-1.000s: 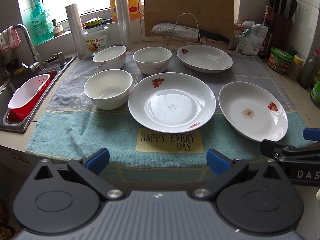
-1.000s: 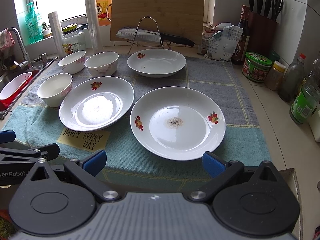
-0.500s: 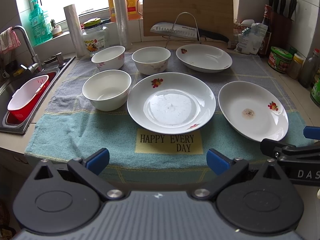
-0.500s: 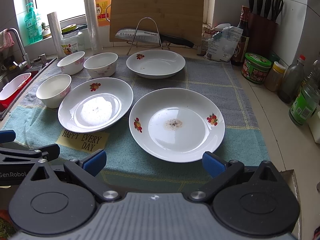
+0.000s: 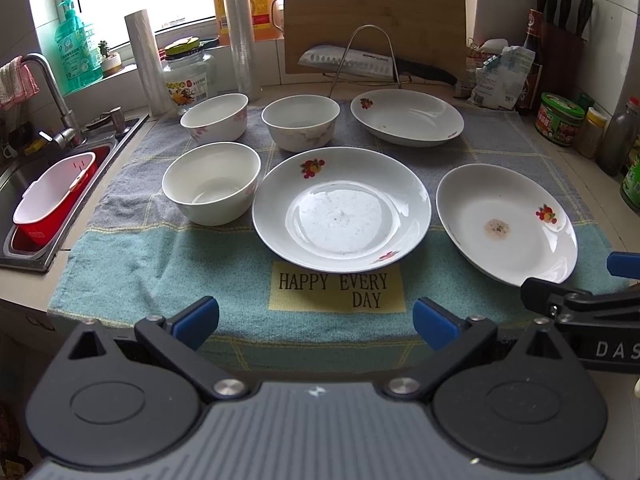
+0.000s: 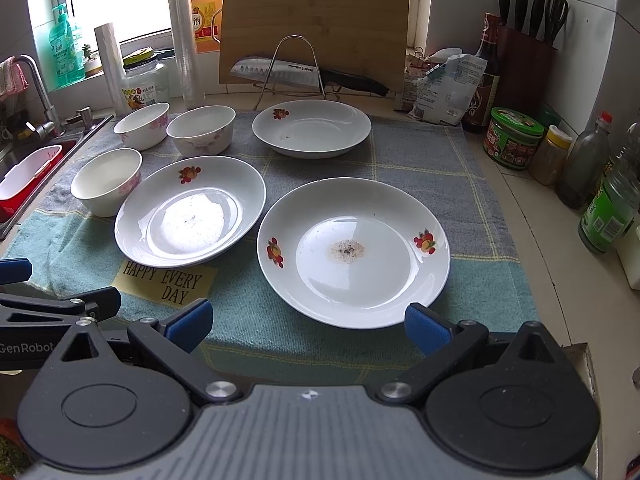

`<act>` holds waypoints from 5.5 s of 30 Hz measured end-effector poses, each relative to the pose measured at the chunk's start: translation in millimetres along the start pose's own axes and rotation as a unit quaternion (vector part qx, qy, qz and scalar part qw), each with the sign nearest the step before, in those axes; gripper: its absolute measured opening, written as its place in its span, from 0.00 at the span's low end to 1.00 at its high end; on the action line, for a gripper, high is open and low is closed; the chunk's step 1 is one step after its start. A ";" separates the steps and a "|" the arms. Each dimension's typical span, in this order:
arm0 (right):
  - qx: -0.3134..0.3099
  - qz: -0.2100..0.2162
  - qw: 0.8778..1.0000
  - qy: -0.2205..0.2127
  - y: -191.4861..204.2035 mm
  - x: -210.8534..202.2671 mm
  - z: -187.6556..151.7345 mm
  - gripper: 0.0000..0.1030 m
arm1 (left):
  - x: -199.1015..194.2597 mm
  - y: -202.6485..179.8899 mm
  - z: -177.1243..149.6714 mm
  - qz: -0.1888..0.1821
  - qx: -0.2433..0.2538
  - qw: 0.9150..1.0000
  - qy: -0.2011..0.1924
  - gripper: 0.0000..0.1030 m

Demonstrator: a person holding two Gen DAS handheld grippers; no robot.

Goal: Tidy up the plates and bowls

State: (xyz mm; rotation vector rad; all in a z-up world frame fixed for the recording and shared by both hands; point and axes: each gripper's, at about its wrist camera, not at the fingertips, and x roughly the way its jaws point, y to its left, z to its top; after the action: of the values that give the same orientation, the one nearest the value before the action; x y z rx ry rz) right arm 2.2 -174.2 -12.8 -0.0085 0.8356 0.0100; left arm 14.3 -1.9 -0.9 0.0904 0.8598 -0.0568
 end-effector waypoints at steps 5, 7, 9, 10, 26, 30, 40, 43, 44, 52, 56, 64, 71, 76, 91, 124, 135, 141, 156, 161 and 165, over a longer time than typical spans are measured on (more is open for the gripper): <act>0.000 -0.002 1.000 -0.001 -0.9 1.6 0.1 1.00 | 1.9 -1.5 1.9 -0.002 0.008 1.000 -0.003 0.99; 0.000 -0.002 1.000 -0.001 -1.5 1.5 -0.5 1.00 | 2.7 -1.4 2.0 -0.005 0.010 1.000 -0.004 0.99; -0.002 -0.002 1.000 -0.003 -1.7 1.1 -1.9 1.00 | 3.2 -1.5 1.7 -0.008 0.011 1.000 -0.005 0.99; -0.003 -0.003 1.000 -0.003 -1.8 1.2 -2.2 1.00 | 3.6 -1.6 1.6 -0.011 0.012 1.000 -0.006 0.99; -0.014 0.007 1.000 -0.016 -9.9 8.2 -12.6 1.00 | 14.3 1.7 0.8 -0.042 0.016 0.999 -0.029 0.99; -0.013 0.000 1.000 -0.013 -17.4 16.1 -15.6 1.00 | 20.6 3.6 2.0 -0.044 0.022 0.998 -0.032 0.99; -0.014 0.000 1.000 0.001 -33.4 49.4 -31.2 1.00 | 47.4 16.9 5.7 -0.094 0.011 0.996 -0.002 0.99; -0.011 0.001 1.000 0.006 -36.6 60.0 -35.0 1.00 | 53.6 15.9 9.0 -0.087 0.026 0.996 0.002 0.99; -0.011 0.000 1.000 0.007 -36.9 63.5 -36.7 1.00 | 55.6 15.7 10.1 -0.089 0.029 0.996 0.003 0.99; 0.007 -0.005 1.000 0.010 -43.0 87.6 -35.5 1.00 | 69.5 14.4 21.0 -0.108 0.050 0.993 0.008 0.99; -0.013 -0.013 1.000 0.002 -41.4 94.9 -32.3 1.00 | 76.5 16.6 29.8 -0.115 0.055 0.992 0.008 0.99; -0.036 0.011 0.999 -0.030 -46.2 96.2 -36.6 1.00 | 94.9 16.0 49.9 -0.157 0.083 0.984 0.007 0.99; -0.061 0.035 0.997 -0.033 -52.8 96.6 -35.9 1.00 | 103.5 -0.5 64.7 -0.185 0.137 0.973 0.002 0.99; -0.086 0.062 0.993 -0.044 -62.6 96.0 -39.2 1.00 | 103.0 -25.9 77.2 -0.192 0.176 0.965 -0.010 0.99; -0.112 0.095 0.986 -0.073 -80.8 97.1 -45.3 1.00 | 128.7 -107.5 122.9 -0.225 0.245 0.943 0.020 0.97; -0.111 0.091 0.987 -0.068 -80.1 101.3 -37.9 1.00 | 205.5 -151.3 157.5 -0.317 0.357 0.858 0.189 0.57; -0.110 0.090 0.988 -0.057 -78.9 103.0 -33.4 1.00 | 207.5 -154.1 156.9 -0.319 0.373 0.849 0.193 0.55; -0.107 0.085 0.989 -0.052 -77.4 102.8 -32.4 1.00 | 205.2 -156.3 153.8 -0.313 0.387 0.846 0.190 0.55; -0.101 0.069 0.991 -0.048 -80.4 97.7 -30.7 1.00 | 202.1 -157.1 154.9 -0.314 0.394 0.846 0.175 0.55; -0.098 0.062 0.992 -0.053 -85.3 94.6 -27.1 1.00 | 199.5 -160.5 158.3 -0.317 0.395 0.847 0.164 0.55; -0.099 0.055 0.992 -0.055 -90.0 94.5 -23.5 1.00 | 197.8 -165.8 162.4 -0.321 0.396 0.847 0.155 0.55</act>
State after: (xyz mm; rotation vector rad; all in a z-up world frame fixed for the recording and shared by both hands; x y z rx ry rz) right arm 49.2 -263.9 -98.3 -0.1478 0.7207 0.1954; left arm 251.3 -186.2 -54.9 0.6000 1.1153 -1.0615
